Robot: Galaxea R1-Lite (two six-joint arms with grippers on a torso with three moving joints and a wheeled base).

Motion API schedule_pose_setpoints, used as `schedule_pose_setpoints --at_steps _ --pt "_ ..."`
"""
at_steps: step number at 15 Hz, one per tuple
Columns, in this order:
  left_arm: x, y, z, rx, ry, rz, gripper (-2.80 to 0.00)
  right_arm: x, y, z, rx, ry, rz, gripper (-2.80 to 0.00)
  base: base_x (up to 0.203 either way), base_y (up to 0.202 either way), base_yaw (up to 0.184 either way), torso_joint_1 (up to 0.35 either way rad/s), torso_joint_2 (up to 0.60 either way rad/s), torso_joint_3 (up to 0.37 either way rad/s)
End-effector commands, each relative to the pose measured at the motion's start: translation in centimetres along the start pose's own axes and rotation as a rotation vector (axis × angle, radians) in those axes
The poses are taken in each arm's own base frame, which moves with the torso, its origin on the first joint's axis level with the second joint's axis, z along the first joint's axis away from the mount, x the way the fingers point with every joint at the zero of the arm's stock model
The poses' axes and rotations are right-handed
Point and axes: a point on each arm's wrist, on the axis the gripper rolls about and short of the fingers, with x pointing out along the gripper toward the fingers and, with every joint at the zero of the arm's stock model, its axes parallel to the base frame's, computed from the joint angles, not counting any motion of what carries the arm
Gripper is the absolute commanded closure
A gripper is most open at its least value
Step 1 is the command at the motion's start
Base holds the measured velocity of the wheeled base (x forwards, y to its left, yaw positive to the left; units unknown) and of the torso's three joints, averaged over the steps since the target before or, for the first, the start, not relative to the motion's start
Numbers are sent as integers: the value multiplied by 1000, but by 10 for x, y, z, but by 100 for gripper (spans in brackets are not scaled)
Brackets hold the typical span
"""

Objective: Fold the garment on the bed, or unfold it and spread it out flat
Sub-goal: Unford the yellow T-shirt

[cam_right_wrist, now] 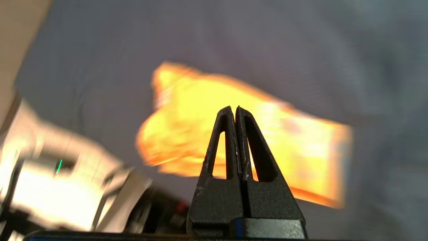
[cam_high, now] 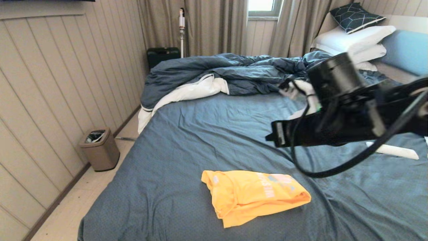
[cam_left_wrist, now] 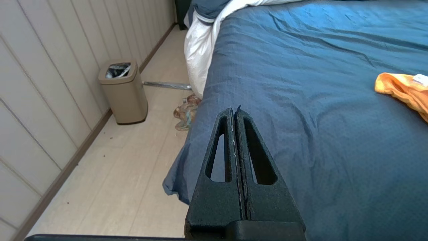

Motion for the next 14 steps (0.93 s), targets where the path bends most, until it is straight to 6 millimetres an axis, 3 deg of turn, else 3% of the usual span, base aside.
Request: schedule_pose_setpoints --at_steps 1,3,4,5,8,14 --pt "0 0 0 -1 2 0 0 60 38 -26 -69 171 44 0 0 0 0 0 0 0" --pt "0 0 0 -3 2 0 0 74 54 -40 -101 227 63 0 0 0 0 0 0 0" --pt "0 0 0 -3 2 0 0 77 60 -47 -118 244 57 -197 0 0 0 0 0 0" --pt "0 0 0 -3 2 0 0 80 63 -55 -142 261 32 -280 0 0 0 0 0 0" --pt "0 0 0 -4 2 0 0 83 73 -72 -197 299 18 -280 0 0 0 0 0 0" --pt "0 0 0 -4 2 0 0 111 77 -85 -235 321 -76 -280 0 0 0 0 0 0"
